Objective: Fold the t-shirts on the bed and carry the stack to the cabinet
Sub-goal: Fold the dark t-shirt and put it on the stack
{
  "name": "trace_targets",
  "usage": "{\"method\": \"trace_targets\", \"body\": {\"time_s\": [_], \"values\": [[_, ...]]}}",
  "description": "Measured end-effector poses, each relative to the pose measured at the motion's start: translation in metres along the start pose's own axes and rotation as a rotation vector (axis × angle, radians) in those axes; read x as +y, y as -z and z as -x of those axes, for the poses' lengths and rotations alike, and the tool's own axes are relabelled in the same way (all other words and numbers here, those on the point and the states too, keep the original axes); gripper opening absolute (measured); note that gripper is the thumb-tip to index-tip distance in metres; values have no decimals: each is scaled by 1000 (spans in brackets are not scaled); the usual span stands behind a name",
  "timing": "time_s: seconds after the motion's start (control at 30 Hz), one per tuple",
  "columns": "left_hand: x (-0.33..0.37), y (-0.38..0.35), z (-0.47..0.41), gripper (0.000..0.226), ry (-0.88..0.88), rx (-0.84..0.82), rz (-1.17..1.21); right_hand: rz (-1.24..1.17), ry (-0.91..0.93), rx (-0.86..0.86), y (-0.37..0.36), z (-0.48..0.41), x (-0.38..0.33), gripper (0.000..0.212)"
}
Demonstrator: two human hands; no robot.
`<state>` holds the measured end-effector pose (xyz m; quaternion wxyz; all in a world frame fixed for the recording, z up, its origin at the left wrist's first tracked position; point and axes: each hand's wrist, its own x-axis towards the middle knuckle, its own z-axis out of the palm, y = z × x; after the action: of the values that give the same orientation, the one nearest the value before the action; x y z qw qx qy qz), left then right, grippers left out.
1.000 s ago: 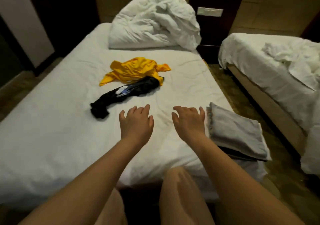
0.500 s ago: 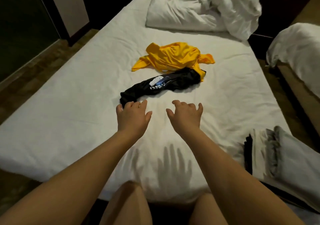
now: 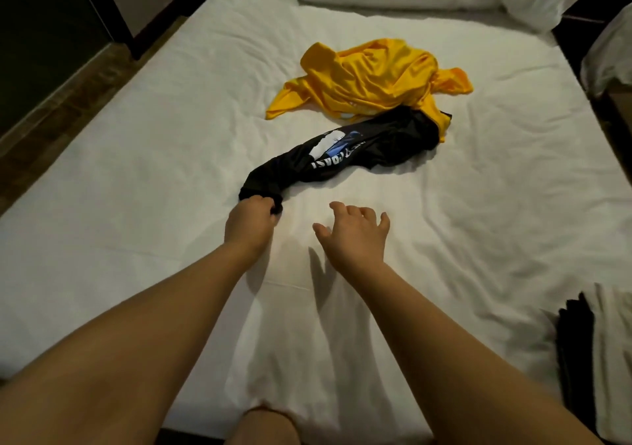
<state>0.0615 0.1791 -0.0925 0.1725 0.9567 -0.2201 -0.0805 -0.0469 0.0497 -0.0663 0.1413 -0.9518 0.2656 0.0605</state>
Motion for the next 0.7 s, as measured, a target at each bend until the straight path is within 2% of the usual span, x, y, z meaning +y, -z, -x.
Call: {"method": "trace_targets", "body": {"time_s": [0.13, 0.2, 0.33, 0.47, 0.53, 0.6, 0.7], "values": [[21, 12, 25, 21, -107, 14, 132, -104, -27, 27, 5, 12, -1, 53], [43, 22, 50, 21, -178, 77, 234, -260, -18, 28, 12, 21, -3, 53], [74, 51, 100, 21, -153, 253, 433, -834, -48, -48, 31, 47, -11, 44], [94, 87, 147, 14, -156, 281, 588, -1397, -146, -98, 55, 87, -17, 36], [102, 102, 171, 13, -194, 299, 611, -1592, -211, -74, 66, 105, -18, 33], [109, 113, 194, 13, -248, 305, 633, -1713, -308, -69, 76, 122, -18, 34], [115, 123, 224, 20, -341, 298, 655, -1721, -376, -41, 86, 142, -17, 36]]}}
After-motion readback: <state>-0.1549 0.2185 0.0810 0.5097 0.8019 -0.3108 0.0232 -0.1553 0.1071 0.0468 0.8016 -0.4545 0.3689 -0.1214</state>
